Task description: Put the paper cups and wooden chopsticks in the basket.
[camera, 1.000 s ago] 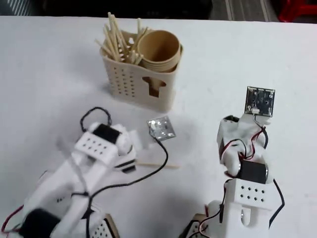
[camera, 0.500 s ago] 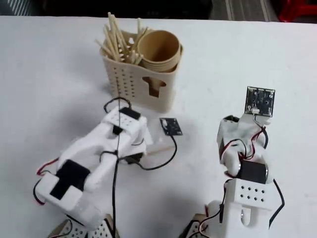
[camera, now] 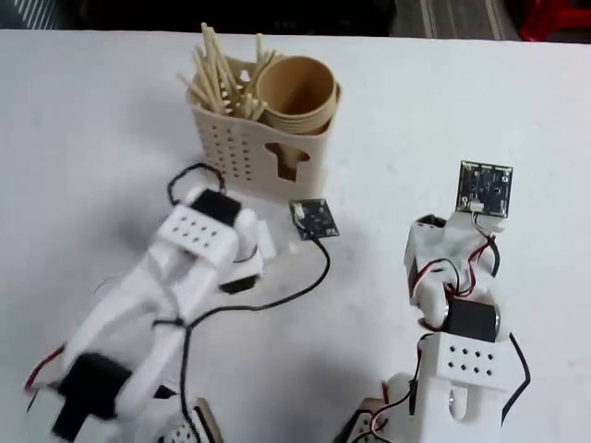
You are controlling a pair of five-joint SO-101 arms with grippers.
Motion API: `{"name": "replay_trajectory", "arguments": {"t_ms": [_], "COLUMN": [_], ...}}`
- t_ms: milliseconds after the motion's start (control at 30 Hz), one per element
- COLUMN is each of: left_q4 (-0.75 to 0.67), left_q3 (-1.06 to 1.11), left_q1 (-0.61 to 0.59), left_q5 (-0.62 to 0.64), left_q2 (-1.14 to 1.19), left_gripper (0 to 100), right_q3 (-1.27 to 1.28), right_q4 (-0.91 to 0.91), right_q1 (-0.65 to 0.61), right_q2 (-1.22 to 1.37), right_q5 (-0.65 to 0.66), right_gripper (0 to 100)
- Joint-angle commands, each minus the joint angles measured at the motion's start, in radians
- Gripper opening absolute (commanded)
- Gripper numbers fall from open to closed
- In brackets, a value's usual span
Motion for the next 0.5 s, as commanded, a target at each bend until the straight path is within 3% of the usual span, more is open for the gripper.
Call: {"name": "replay_trajectory", "arguments": {"t_ms": [0, 200, 467], "left_q4": [0.066, 0.135, 0.092], "left_q3": [-0.023, -0.031, -0.078], "left_q1": [-0.002, -0.002, -0.002], "left_q5": [0.002, 0.003, 0.097], "left_q2": [-0.171, -0.367, -0.561], "left_gripper": [2, 2, 2], "right_q3": [-0.005, -0.005, 0.006], "right_q4": [-0.016, -0.016, -0.018], "right_q1": [-0.005, -0.005, -0.007], "right_q2": [-0.008, -0.008, -0.008], "right_q5": [0.002, 0.002, 0.002], "right_gripper": [1.8, 1.8, 1.8]}}
